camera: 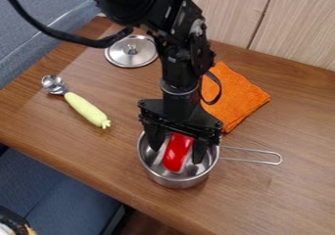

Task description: Put the red object in the silver pot

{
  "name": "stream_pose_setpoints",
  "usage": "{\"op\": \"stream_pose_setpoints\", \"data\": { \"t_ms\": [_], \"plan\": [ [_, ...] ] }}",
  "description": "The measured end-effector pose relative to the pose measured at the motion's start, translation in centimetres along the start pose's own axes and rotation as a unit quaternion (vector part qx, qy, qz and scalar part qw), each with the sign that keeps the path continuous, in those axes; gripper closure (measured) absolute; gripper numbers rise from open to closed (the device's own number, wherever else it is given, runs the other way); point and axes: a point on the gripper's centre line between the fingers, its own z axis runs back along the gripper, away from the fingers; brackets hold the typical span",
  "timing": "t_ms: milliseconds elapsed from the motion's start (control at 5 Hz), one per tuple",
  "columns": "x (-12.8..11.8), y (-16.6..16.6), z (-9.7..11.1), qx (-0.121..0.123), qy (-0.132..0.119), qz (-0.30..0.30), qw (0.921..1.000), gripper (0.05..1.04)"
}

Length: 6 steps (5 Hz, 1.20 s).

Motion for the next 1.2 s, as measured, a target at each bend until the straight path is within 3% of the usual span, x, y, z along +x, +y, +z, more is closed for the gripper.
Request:
{"op": "stream_pose_setpoints", "data": {
  "t_ms": [400,1000,1200],
  "plan": [
    [0.8,-0.3,0.6,-0.005,-0.008,0.002,1.0000,0.083],
    [2.4,-1.5,7.3,-0.050,-0.089,-0.026,0.9945,0.083],
    [2.4,-1.2,7.4,-0.049,-0.089,-0.022,0.9946,0.083]
  ]
}}
